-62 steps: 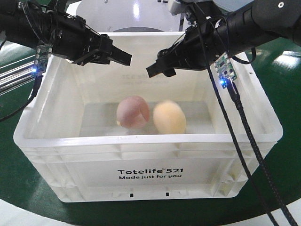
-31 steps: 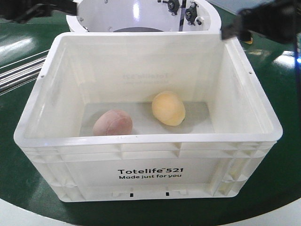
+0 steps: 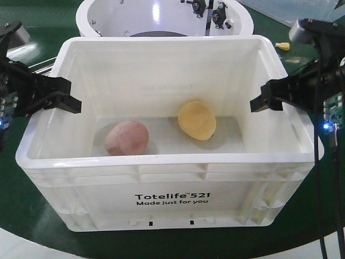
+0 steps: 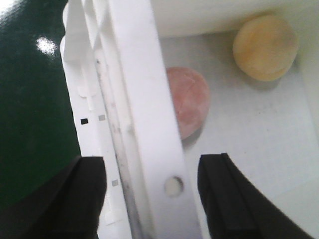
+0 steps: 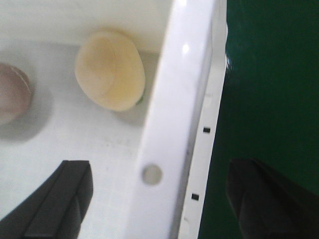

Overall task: Place moving items into box and shelve
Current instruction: 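Lower both grippers to the crate's side rims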

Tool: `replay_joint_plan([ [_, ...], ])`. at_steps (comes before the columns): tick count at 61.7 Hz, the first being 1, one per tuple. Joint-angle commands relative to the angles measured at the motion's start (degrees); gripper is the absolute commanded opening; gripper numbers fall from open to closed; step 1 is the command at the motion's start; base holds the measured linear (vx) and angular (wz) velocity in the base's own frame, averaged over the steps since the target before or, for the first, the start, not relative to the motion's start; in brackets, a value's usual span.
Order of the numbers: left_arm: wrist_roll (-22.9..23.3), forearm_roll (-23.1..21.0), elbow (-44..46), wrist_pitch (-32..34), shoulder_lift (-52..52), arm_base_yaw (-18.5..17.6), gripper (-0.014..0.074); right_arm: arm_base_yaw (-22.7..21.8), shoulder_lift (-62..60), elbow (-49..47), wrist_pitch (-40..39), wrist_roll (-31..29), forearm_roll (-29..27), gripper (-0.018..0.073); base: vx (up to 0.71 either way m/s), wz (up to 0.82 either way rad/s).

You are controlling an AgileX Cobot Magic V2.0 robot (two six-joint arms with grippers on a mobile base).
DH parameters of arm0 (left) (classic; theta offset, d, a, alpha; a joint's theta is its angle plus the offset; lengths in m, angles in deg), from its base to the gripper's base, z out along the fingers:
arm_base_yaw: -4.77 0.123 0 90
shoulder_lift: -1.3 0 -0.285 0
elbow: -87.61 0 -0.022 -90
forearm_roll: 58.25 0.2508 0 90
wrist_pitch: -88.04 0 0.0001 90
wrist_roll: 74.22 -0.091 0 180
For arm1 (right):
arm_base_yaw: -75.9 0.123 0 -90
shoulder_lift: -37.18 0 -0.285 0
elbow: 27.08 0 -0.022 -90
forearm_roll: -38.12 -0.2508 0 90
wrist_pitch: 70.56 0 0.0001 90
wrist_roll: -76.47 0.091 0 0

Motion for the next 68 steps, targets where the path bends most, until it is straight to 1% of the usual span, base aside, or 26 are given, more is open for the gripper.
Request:
replay_joint_plan([
  [1,0.17,-1.58,1.29,1.38,2.07,-0.32,0.0503,-0.12,-1.95,-0.26,-3.48,0.34,-1.29,0.0573,0.00,0.00],
  [5,0.17,-1.45,1.29,1.38,2.07,-0.32,0.0498,-0.12,-1.95,-0.16,-3.74,1.24,-1.95,0.0538,0.00,0.00],
  [8,0.28,-1.56,1.29,0.95,2.07,-0.32,0.0485,-0.12,-1.95,-0.16,-3.90,1.60,-2.56,0.0491,0.00,0.00],
  [12,0.39,-1.91,1.29,0.39,2.07,-0.32,0.0452,-0.12,-1.95,-0.16,-4.27,2.25,-3.49,0.0410,0.00,0.00],
  [13,0.46,-1.92,1.29,0.23,2.07,-0.32,0.0443,-0.12,-1.95,-0.16,-4.33,2.38,-3.94,0.0377,0.00,0.00],
  [21,0.67,-1.97,1.29,-0.49,2.07,-0.32,0.0309,-0.12,-1.95,-0.16,-5.10,2.17,-6.60,0.0157,0.00,0.00],
  [24,0.67,-1.97,1.29,-0.57,2.07,-0.32,0.0238,-0.12,-1.95,-0.16,-5.82,1.98,-7.12,0.0071,0.00,0.00],
  [28,0.67,-2.02,1.29,-0.56,2.07,-0.32,0.0128,-0.12,-1.95,-0.16,-6.57,2.06,-7.57,-0.0016,0.00,0.00],
  [34,0.67,-1.98,1.29,-0.08,2.07,-0.32,-0.0011,-0.12,-1.95,-0.16,-6.80,1.93,-7.98,-0.0012,0.00,0.00],
  [38,0.67,-2.73,1.35,0.25,2.07,-0.32,-0.0009,-0.12,-1.95,-0.16,-6.80,1.56,-7.98,-0.0010,0.00,0.00],
  [43,0.50,-4.90,1.35,0.19,2.16,-0.32,-0.0009,-0.12,-1.95,-0.27,-6.68,1.56,-8.16,-0.0008,0.00,0.00],
  [51,-1.33,-8.04,1.35,0.26,2.26,-0.32,-0.0006,-0.12,-1.95,-1.46,-6.00,1.56,-8.92,-0.0007,0.00,0.00],
  [62,-1.35,-9.00,1.35,0.25,2.95,-0.32,-0.0003,-0.12,-2.00,-5.25,-3.37,1.37,-8.97,-0.0006,0.00,0.00],
  [68,-1.35,-9.60,1.41,1.39,5.04,-0.32,-0.0003,-0.12,-2.56,-6.95,-2.63,1.37,-9.02,-0.0006,0.00,0.00],
])
